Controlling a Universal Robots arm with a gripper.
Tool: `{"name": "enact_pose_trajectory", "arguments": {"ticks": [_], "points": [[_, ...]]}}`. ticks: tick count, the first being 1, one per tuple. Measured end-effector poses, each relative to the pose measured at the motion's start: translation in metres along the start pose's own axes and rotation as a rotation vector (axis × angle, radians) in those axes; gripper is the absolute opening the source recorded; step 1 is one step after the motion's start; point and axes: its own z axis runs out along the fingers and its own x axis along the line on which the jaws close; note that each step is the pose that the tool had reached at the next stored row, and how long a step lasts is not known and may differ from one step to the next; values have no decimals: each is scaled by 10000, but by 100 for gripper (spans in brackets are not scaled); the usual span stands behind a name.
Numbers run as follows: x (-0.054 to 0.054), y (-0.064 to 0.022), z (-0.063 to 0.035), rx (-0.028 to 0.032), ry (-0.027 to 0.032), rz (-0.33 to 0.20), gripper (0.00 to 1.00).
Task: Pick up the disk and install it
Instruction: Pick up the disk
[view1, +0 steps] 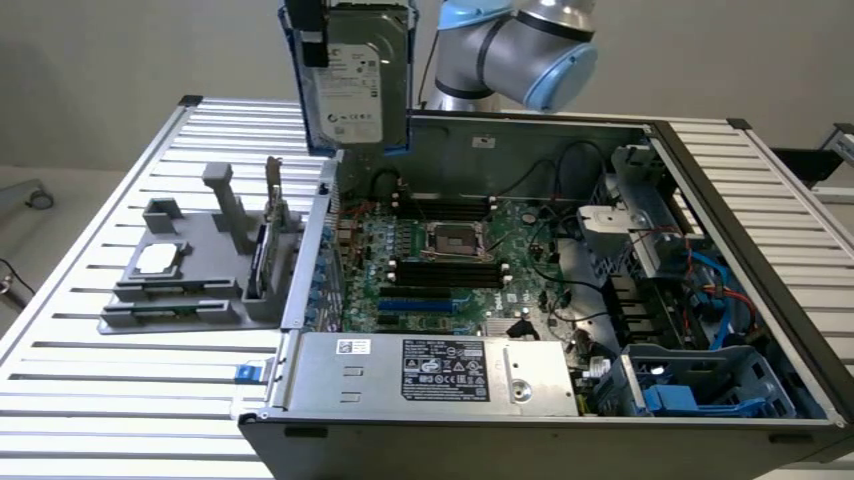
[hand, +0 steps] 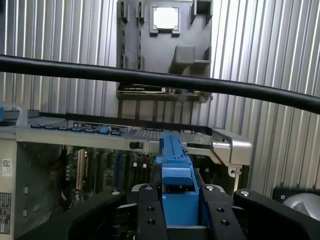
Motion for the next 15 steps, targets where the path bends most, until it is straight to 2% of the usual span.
{"name": "enact_pose_trajectory", "arguments": {"ticks": [5,15], "points": [[68,-213,3,-2,26,2,33],[242,-656,-7,-5,28,1,33]]}}
